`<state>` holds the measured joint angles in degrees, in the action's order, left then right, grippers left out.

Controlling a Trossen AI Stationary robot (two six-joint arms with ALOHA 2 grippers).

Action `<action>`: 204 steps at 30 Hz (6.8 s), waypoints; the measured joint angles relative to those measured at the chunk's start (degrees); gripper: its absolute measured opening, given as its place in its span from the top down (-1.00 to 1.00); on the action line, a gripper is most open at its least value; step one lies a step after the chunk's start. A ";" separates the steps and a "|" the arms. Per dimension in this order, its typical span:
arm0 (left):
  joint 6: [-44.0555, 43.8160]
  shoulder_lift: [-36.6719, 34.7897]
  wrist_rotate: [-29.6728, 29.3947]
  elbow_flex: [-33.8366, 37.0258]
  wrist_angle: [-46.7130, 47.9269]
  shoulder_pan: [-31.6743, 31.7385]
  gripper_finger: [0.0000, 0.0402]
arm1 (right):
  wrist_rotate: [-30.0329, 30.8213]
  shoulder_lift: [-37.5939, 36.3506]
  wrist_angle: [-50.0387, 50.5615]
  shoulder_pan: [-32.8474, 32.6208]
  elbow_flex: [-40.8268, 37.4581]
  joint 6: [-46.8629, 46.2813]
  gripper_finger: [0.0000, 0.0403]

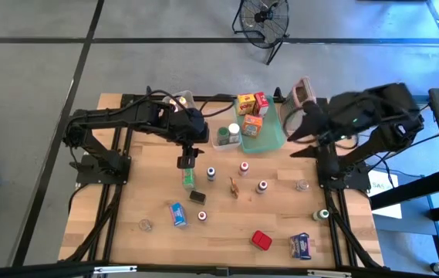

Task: Pick & Place Kitchen Items
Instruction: Put the red seasoning can into the white bin

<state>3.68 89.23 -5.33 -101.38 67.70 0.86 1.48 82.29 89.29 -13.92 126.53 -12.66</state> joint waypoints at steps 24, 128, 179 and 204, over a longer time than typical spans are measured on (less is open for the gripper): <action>-0.54 0.00 0.03 0.00 1.72 -0.09 -0.06 | -1.50 -3.00 0.75 -2.24 -30.01 -22.59 -0.10; -2.83 0.00 3.46 0.00 0.26 -2.50 -0.06 | -9.54 -20.82 -33.61 -8.21 -83.70 -35.45 -0.41; -26.04 0.00 -12.10 0.04 18.26 -40.93 -0.06 | -4.65 22.11 -27.47 -25.94 -33.78 -65.02 -0.41; -24.98 0.00 -15.62 0.04 18.25 -45.40 -0.06 | -2.71 22.11 -30.86 -26.53 -33.78 -64.85 -0.41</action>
<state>-21.30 89.23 -20.95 -101.34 85.95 -44.53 -1.23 104.40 58.42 -40.45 92.75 -77.52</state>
